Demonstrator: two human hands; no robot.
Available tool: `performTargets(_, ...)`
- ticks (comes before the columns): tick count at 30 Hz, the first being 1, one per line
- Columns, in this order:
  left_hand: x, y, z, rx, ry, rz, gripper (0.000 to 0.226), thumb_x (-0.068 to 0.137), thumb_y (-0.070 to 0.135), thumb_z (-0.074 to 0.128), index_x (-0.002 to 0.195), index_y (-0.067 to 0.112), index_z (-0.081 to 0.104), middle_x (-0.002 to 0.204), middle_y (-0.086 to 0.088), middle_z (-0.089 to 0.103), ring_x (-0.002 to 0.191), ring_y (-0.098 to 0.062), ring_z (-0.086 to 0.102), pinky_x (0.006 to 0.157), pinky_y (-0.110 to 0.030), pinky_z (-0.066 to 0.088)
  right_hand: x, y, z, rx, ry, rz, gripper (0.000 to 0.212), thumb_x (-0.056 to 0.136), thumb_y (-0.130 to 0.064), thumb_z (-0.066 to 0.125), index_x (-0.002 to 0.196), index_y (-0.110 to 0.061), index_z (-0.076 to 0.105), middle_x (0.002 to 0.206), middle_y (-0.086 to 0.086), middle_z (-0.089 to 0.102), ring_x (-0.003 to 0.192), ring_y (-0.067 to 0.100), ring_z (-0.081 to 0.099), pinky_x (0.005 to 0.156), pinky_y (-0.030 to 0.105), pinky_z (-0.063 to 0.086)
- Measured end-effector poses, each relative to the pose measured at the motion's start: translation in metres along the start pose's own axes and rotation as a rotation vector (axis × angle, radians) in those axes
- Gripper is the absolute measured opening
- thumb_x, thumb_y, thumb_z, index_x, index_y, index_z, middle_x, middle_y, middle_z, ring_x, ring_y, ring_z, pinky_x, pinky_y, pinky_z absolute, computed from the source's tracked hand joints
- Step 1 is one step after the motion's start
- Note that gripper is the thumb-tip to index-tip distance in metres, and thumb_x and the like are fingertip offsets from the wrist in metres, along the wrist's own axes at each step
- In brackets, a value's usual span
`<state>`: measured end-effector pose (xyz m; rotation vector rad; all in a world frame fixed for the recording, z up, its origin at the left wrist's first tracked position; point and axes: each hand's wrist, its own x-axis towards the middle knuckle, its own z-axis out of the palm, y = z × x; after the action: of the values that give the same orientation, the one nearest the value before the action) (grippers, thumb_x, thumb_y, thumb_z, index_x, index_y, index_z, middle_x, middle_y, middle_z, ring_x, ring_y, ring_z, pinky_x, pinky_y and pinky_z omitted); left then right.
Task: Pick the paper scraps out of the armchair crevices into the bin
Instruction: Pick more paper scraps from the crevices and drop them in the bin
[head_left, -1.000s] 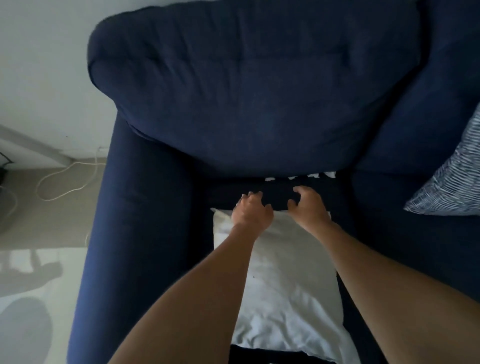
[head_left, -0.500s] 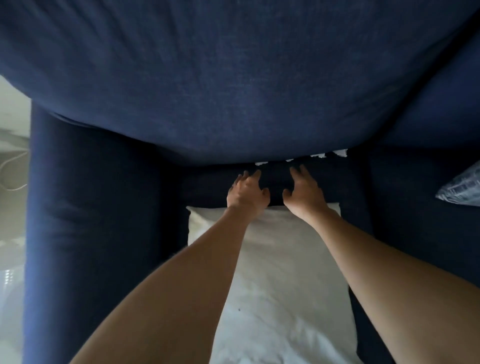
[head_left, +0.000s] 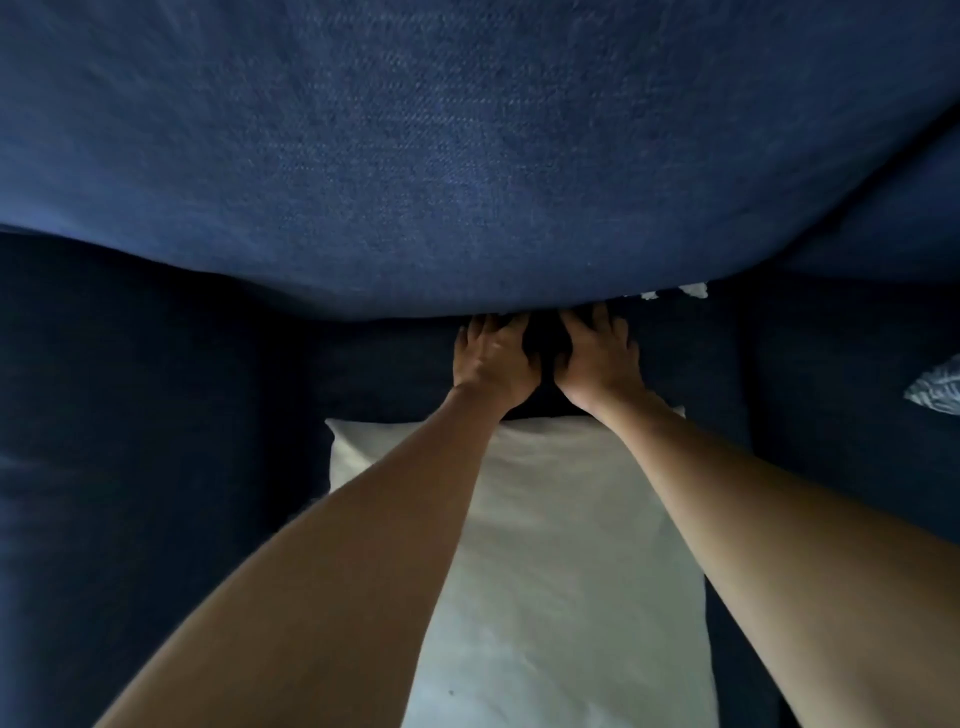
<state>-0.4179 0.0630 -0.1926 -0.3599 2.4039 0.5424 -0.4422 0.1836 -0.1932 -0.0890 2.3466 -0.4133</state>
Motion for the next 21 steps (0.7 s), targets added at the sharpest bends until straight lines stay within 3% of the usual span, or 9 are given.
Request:
performTargets(11,0.003,0.007,0.003,0.018,0.043,-0.105,0.066,0.09,0.039,0.052,0.149,0.016,0.03,0.155,-0.007,0.031,0.146,-0.024,0.022,0.122,-0.041,0.014,0.004,-0.01,-0.007,-0.006,0.066,0.031,0.043,0.089,-0.02,0.053,0.132,-0.017,0.047,0.141,0.005,0.046,0.129,0.034,0.035,0.099,0.048,0.037)
performTargets(18,-0.015,0.006,-0.006,-0.032,0.068,-0.088,0.062,0.091,0.032,0.052,0.147,0.014,0.034,0.154,-0.004,0.035,0.145,-0.021,0.027,0.116,-0.041,0.029,-0.012,-0.007,-0.007,0.032,0.149,-0.03,0.047,0.088,-0.012,0.052,0.135,-0.015,0.046,0.142,0.001,0.048,0.121,0.031,0.049,0.089,0.043,0.048)
performTargets(21,-0.034,0.009,-0.014,-0.089,0.15,-0.071,0.047,0.091,0.024,0.053,0.137,0.017,0.048,0.138,-0.004,0.053,0.129,-0.024,0.049,0.098,-0.038,0.044,-0.026,-0.011,-0.008,0.066,0.192,-0.066,0.046,0.087,-0.009,0.054,0.132,-0.014,0.05,0.139,0.001,0.052,0.121,0.03,0.054,0.09,0.039,0.05)
